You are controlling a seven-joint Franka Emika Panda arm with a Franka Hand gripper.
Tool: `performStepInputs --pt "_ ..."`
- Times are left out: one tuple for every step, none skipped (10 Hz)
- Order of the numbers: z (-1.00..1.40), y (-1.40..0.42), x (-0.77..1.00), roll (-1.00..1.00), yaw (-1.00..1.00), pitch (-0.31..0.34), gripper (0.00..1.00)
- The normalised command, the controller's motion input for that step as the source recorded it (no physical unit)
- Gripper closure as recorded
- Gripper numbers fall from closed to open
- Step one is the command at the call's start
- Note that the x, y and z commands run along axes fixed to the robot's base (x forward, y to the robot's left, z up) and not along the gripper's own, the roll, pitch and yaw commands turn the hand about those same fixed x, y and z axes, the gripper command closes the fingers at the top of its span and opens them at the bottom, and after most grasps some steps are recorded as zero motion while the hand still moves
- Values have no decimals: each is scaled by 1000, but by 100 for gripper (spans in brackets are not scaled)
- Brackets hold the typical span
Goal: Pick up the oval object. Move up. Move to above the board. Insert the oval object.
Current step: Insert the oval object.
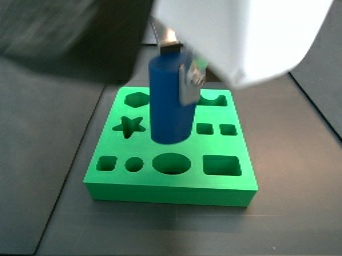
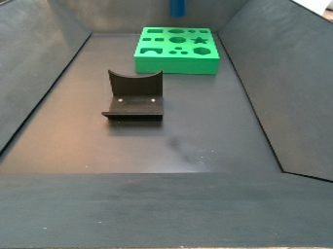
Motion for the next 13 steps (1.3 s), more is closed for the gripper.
performStepInputs --pt "-146 -31 0 16 -994 3 100" --pt "-154 0 0 0 -1000 0 100" --pt "-151 0 0 0 -1000 0 100" --pt "-134 0 0 0 -1000 -26 100" --pt "0 0 83 0 -149 0 100" --pt "-86 0 0 0 0 0 100" --pt "-274 -89 66 64 0 0 100" --pt "-323 -111 17 80 -6 0 100" --pt "-249 -14 0 33 -6 -3 100" --pt "-263 -40 0 44 -14 0 100" --pt "-251 -34 0 27 -20 0 100" --pt "-260 -60 0 33 0 0 100" --pt "-260 -123 51 24 0 0 100"
